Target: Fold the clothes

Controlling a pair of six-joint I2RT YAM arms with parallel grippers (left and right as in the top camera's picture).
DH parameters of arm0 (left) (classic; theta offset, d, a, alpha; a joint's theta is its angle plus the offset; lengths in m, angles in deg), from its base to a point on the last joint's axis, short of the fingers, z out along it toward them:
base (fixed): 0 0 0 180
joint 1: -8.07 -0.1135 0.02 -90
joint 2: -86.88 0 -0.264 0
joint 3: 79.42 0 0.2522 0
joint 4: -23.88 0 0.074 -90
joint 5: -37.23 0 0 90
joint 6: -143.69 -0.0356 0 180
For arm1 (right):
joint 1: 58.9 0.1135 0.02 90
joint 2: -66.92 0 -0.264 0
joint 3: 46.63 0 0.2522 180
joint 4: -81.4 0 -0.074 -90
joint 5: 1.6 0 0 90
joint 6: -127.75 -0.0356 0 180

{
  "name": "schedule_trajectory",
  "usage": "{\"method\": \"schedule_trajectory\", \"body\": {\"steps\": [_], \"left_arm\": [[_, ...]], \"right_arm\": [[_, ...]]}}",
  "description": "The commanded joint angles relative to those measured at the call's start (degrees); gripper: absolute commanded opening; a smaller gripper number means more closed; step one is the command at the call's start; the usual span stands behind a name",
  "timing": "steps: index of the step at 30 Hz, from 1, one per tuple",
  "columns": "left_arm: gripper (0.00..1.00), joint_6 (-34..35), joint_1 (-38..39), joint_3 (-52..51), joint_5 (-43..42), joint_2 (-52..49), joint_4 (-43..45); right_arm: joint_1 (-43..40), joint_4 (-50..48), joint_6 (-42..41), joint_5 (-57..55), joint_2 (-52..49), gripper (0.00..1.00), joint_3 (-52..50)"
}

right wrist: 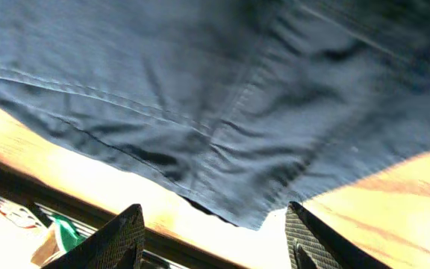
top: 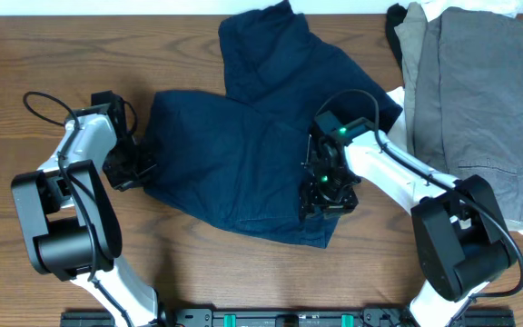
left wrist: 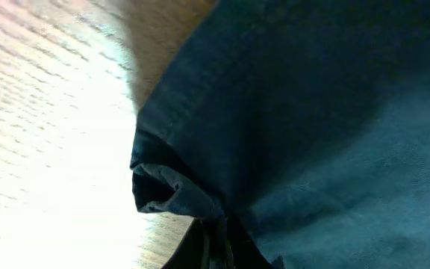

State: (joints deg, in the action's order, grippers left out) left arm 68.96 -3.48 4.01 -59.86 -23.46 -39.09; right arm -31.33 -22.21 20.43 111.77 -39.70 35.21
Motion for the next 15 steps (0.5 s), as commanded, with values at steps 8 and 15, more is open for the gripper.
{"method": "schedule_trajectory", "body": {"steps": [8, 15], "left_arm": [[0.06, -2.23, 3.21, -0.22, 0.52, 1.27, 1.14], [0.06, -6.69, 3.28, -0.22, 0.52, 1.27, 3.10]], "right_arm": [[-0.33, -0.72, -4.17, -2.58, 1.14, 0.57, -2.75], [2.40, -6.56, -9.03, -0.74, 1.14, 0.51, -8.31]]}}
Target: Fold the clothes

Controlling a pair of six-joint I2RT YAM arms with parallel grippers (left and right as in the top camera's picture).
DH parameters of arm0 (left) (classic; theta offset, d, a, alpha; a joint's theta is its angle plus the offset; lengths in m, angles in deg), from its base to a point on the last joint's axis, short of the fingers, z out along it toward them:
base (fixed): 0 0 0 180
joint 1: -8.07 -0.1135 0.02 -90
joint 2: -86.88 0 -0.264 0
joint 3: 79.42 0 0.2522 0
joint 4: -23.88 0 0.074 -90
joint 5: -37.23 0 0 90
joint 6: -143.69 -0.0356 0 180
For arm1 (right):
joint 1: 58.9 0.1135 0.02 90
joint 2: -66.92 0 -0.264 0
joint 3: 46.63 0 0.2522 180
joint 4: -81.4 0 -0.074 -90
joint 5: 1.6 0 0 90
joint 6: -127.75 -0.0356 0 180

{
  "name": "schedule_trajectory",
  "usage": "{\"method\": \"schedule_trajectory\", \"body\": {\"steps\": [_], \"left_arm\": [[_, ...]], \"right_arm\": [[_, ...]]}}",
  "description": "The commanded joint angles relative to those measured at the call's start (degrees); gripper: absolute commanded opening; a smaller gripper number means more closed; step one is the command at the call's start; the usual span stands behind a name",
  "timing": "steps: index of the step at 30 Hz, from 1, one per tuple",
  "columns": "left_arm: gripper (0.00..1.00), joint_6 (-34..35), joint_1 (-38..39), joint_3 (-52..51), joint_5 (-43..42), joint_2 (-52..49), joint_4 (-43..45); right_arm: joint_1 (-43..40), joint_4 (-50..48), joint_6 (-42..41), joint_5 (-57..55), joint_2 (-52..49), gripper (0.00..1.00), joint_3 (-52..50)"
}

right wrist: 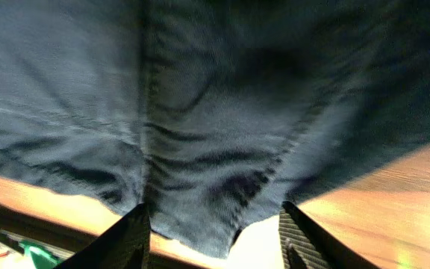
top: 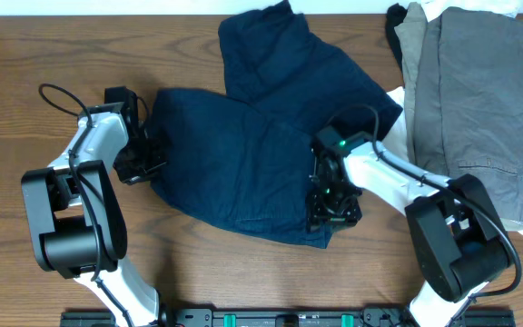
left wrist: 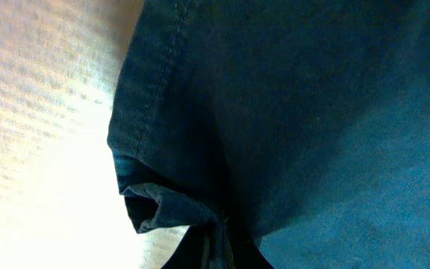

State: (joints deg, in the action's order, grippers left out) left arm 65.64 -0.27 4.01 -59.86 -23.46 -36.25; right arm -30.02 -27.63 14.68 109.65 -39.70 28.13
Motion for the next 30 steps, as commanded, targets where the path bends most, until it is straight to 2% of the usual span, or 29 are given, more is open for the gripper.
{"method": "schedule_trajectory", "body": {"steps": [1, 3, 5, 6, 7, 12, 14, 19, 24, 30], "left_arm": [[0.06, -4.13, 0.07, -0.22, 0.52, 1.27, 0.59], [0.06, -5.53, 0.04, -0.20, 0.55, 1.38, 1.07], [0.06, -6.14, -0.04, -0.20, 0.72, 1.62, 1.36], [0.06, -6.16, -0.11, -0.15, 0.74, 1.84, 1.46], [0.06, -6.12, -0.13, -0.09, 0.72, 2.12, 1.46], [0.06, -5.09, -0.02, -0.11, -0.42, 3.61, -1.90], [0.06, -2.82, 0.28, -0.11, -0.83, 3.69, -4.39], [0.06, -2.60, 1.97, -1.40, -5.66, 3.65, -8.70], [0.06, -1.51, 4.98, -3.08, -5.99, 3.65, -11.96], [0.06, -1.09, 8.20, -7.26, -5.97, 3.65, -13.62]], "right_arm": [[1.20, -1.31, -3.28, 1.75, 1.14, 0.49, -1.36], [1.55, -1.68, -3.52, 1.92, 1.20, 0.39, -1.38], [1.84, -1.73, -3.52, 1.88, 1.22, 0.24, -1.38], [1.84, -1.68, -3.52, 1.64, 1.25, 0.11, -1.38], [1.62, -1.64, -3.52, 1.38, 1.29, 0.03, -1.38], [-1.27, -0.66, -2.43, -1.77, 3.06, 0.01, -1.38], [-3.61, -0.83, -1.01, -2.95, 4.63, 0.01, -1.36], [-10.51, -2.80, 3.21, -4.98, 6.99, 0.01, -1.01], [-17.55, -5.42, 7.48, -4.96, 6.97, 0.01, -0.98], [-23.54, -0.98, 11.80, -4.94, 6.99, 0.01, 0.13]]}}
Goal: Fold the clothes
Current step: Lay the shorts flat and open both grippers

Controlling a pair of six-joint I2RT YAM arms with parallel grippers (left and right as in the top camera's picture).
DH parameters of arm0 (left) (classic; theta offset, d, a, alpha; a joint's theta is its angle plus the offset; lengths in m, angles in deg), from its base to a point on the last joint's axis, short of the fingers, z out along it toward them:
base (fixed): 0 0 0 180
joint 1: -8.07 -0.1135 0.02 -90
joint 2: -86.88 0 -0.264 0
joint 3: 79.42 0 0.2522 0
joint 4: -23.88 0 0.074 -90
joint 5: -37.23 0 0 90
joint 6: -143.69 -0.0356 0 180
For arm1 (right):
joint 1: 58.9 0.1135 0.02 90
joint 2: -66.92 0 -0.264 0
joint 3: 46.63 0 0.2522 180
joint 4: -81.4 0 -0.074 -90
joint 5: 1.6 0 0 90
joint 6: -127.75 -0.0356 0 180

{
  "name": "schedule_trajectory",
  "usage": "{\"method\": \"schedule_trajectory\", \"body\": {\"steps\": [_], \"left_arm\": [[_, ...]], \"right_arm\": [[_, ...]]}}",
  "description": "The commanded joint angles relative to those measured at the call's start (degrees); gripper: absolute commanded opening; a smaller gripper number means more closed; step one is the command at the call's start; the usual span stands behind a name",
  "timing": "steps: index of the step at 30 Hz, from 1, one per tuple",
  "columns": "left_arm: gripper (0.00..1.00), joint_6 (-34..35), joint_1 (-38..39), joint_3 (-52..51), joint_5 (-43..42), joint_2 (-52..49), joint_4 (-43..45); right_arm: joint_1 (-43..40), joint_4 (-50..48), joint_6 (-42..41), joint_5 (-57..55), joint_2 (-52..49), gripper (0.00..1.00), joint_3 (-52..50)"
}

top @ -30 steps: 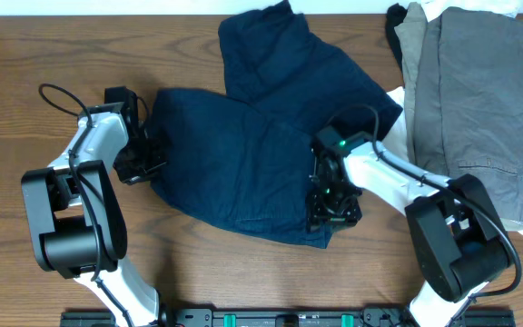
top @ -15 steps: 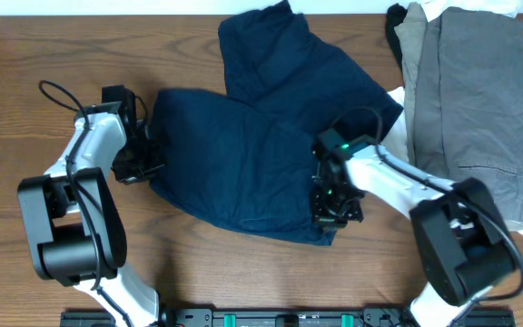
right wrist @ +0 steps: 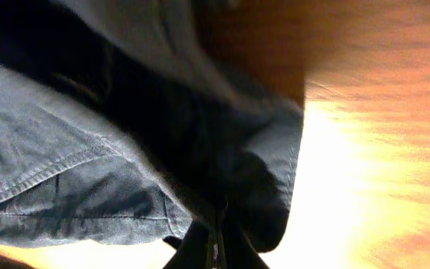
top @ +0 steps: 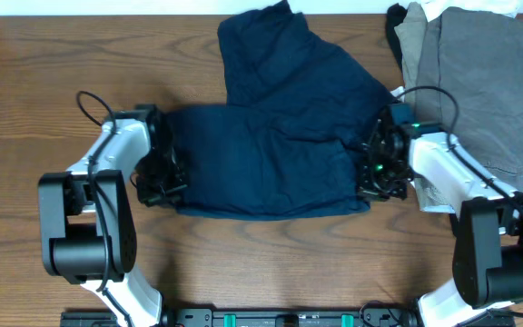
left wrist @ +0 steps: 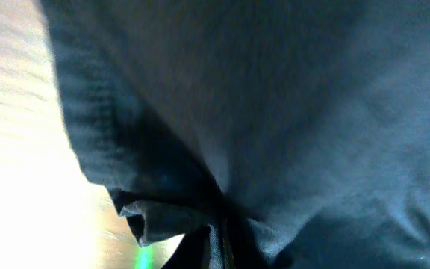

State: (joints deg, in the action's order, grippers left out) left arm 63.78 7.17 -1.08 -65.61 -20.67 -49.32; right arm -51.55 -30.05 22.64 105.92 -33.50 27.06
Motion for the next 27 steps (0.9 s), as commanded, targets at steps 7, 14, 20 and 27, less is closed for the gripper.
{"method": "schedule_trajectory", "body": {"steps": [7, 14, 20, 27], "left_arm": [[0.06, 1.01, 0.83, -3.56, -0.20, 1.88, -2.01], [0.06, 0.90, 0.83, -3.56, 0.52, 8.48, -2.95], [0.08, 0.20, 0.83, -3.56, 0.66, 15.76, -3.74], [0.45, -1.49, 0.83, -3.56, 0.85, 16.98, -3.96]], "right_arm": [[-1.38, 11.37, 5.31, -0.61, 3.41, 0.02, 2.12], [-0.94, 16.98, 0.70, -1.18, 16.13, 0.01, 2.10], [-0.94, 21.03, 0.37, -1.92, 23.96, 0.37, 2.10], [-0.96, 21.75, 0.37, -3.78, 23.91, 0.69, 2.10]]}}
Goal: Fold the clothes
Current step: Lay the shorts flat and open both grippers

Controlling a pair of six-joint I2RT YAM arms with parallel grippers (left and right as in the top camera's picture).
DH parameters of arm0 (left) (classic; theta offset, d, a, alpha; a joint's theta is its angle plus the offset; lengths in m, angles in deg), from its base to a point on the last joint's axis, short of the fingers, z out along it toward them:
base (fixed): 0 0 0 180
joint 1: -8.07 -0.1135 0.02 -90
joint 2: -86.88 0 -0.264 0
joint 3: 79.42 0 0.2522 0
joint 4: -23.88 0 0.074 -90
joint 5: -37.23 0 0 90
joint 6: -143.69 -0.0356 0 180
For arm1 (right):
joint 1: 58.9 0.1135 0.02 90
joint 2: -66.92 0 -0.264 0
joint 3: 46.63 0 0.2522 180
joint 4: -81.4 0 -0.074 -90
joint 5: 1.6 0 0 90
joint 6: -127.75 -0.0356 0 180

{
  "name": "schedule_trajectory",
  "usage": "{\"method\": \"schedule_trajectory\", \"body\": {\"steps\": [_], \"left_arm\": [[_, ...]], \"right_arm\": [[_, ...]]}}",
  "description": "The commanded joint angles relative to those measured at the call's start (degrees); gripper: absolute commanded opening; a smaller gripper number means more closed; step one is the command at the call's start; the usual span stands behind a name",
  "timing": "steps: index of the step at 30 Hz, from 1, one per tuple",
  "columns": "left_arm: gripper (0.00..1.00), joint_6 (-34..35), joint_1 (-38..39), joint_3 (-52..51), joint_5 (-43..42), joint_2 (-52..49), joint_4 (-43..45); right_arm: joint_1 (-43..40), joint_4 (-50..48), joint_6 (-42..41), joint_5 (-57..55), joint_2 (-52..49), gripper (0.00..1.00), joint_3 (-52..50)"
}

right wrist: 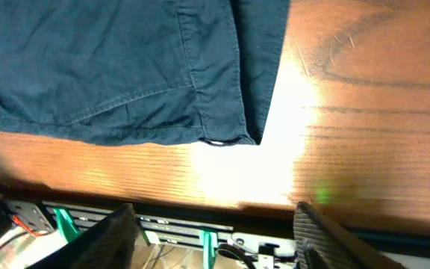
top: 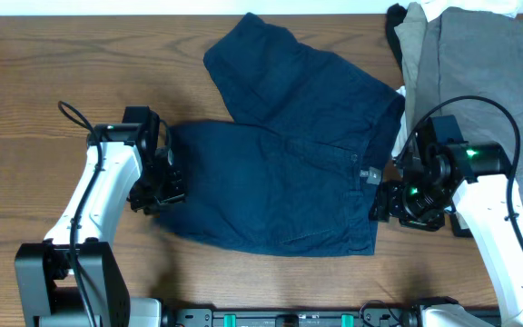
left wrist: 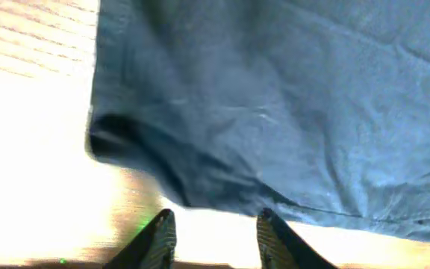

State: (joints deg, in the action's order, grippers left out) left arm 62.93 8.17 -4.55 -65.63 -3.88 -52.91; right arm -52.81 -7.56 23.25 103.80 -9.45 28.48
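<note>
A pair of navy shorts (top: 280, 195) lies spread flat on the wooden table (top: 44, 73), one leg reaching toward the back. My left gripper (top: 152, 198) stands open at the shorts' left edge, holding nothing. In the left wrist view the gripper (left wrist: 216, 239) hangs over bare wood just off the cloth's hem (left wrist: 275, 97). My right gripper (top: 386, 205) is open beside the shorts' right edge. The right wrist view shows that gripper (right wrist: 219, 239) spread wide, with the shorts' corner (right wrist: 222, 127) ahead of it.
A pile of folded grey clothes (top: 479, 82) lies at the back right, with a black piece (top: 394, 32) and a white piece at its edges. The table's front edge with a black rail (top: 271, 318) runs close behind both grippers.
Both grippers were shut on the shorts' left and right edges, stretching them. Now both are open and clear of the cloth, and the shorts lie flatter and wider toward the front.
My left gripper was shut on the shorts' left edge while the right hung open over the crumpled lower right corner, then lower on it. Later both were shut with the shorts pulled sideways between them. Now the shorts lie spread and released.
</note>
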Motion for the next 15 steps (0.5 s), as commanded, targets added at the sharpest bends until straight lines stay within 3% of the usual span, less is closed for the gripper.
{"method": "schedule_trajectory", "body": {"steps": [1, 4, 7, 10, 15], "left_arm": [[0.50, -0.63, -0.17, -0.09, 0.90, 0.22, -0.28], [0.61, -0.63, -0.17, -0.07, 1.18, 0.22, 1.44], [0.66, -0.66, -0.17, 0.22, 1.92, 0.22, 7.08], [0.70, -0.66, 0.07, 0.26, 1.38, 0.22, 19.47], [0.72, -5.66, 2.01, 0.26, 1.42, -0.50, 43.32]], "right_arm": [[0.33, -1.79, -0.24, -1.70, -0.13, 0.69, 0.68], [0.57, -8.48, -0.24, -1.75, -0.13, 0.67, 0.68], [1.66, -17.55, -0.20, -2.12, -0.52, 0.66, 0.68], [3.58, -26.95, -0.02, -4.15, -2.14, 0.66, 0.68], [6.56, -34.38, -0.04, -7.30, -5.95, 0.67, 0.68]]}}
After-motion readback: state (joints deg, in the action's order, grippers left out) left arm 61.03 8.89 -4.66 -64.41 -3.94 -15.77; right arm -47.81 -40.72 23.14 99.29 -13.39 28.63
